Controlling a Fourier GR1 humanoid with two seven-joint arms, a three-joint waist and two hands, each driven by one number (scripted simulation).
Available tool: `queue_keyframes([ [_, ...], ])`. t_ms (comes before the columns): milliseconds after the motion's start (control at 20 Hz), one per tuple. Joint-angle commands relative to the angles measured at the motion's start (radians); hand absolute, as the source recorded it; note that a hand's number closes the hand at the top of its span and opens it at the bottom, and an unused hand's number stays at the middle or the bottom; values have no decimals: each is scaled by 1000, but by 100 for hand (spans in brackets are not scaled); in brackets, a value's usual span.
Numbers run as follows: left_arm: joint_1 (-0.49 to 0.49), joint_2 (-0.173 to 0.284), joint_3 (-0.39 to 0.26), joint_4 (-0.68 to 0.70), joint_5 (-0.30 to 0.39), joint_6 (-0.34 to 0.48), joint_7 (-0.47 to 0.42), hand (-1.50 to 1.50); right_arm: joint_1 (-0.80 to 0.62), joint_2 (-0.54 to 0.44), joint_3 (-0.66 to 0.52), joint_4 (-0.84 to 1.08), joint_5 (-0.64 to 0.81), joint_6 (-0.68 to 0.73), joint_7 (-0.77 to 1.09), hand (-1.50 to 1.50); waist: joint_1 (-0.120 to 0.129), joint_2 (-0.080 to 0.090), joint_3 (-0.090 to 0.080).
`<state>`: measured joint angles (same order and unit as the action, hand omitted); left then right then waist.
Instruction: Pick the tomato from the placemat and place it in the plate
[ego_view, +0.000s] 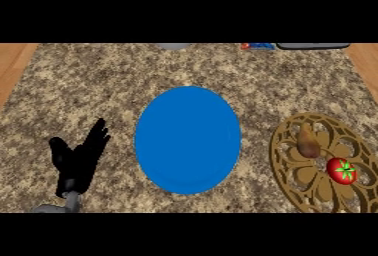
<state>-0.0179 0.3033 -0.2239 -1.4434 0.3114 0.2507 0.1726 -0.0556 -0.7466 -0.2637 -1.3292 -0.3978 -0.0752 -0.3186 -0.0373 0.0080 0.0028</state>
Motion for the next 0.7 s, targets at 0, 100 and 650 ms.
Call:
queue_keyframes([
  [0, 54, -46, -51, 18, -14, -24, -45, 0, 60, -12, -140, 218, -62, 165, -258, -150, 28, -4, 1],
  [100, -9, -27, -17, 70, 2, -58, -17, 0, 66, -48, -158, 324, -46, 269, -343, -150, 31, -4, 0],
  [650, 1, -29, -6, 38, -19, -45, 7, 0, 215, -319, 11, 186, 259, 369, -224, -150, 33, -9, -4],
])
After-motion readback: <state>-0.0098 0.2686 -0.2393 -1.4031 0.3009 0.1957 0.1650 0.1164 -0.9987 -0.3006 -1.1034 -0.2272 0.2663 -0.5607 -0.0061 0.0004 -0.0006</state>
